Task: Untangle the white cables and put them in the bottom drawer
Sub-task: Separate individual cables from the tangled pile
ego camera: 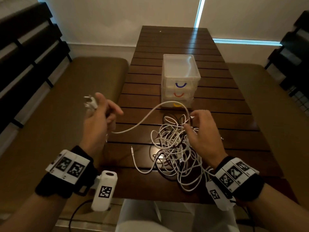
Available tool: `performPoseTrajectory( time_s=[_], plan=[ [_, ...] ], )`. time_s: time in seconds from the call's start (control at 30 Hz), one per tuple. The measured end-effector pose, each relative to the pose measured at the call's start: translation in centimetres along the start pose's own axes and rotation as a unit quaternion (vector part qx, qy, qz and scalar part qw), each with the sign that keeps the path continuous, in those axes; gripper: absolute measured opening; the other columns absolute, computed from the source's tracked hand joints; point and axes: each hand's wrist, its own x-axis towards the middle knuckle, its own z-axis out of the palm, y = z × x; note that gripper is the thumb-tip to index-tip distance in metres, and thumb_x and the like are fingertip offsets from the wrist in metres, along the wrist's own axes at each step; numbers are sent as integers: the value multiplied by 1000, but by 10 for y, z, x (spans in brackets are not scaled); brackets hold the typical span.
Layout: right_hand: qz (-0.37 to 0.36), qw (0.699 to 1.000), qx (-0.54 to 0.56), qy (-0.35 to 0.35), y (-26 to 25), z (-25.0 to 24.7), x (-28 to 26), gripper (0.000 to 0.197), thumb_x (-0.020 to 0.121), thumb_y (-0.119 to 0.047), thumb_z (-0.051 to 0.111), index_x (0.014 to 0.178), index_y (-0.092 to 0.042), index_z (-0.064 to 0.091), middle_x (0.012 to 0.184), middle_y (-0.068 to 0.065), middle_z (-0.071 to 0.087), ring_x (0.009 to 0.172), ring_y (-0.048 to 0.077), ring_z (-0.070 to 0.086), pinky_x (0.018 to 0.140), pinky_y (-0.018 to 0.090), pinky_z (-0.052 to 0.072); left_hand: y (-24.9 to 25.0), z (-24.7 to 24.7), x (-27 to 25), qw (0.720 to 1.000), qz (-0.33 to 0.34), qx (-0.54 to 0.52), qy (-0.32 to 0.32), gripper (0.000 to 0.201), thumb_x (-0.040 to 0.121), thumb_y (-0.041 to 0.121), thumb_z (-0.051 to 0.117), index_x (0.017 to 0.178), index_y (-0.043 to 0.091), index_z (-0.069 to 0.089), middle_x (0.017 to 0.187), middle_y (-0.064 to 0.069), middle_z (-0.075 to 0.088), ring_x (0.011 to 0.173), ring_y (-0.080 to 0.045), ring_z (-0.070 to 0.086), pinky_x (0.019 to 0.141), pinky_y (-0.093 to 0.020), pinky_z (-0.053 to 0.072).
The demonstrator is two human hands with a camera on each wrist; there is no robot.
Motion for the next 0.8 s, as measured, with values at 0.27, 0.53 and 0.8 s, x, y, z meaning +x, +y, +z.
performPoseTrajectory(
  time_s=[0.27, 0.53, 0.8],
  plan=[
    [106, 979, -21, -173, -4, 1, 3, 20, 97, -34, 57, 108, -20, 65, 100, -6, 65, 89, 9, 62, 80, 33, 56, -13, 40, -13, 971, 47, 201, -119, 62, 96, 52, 27, 68, 15, 68, 51, 8, 48, 51, -1, 42, 52, -12, 32],
    [216, 962, 38, -162, 0, 6, 10, 24, 86, -17, 72, 109, -16, 68, 87, -6, 72, 83, 9, 68, 82, 36, 58, -26, 59, -22, 939, 45, 292, -177, 53, 96, 56, 39, 68, 26, 72, 56, 18, 61, 56, 2, 55, 56, -19, 37],
    [8, 983, 154, 99, -37, -41, 48, 13, 88, -11, 69, 96, -20, 69, 82, -11, 66, 73, 1, 62, 68, 14, 52, -20, 56, -20, 960, 92, 238, -116, 40, 92, 44, 50, 80, 17, 77, 70, 23, 68, 69, 7, 62, 63, -7, 41]
  ],
)
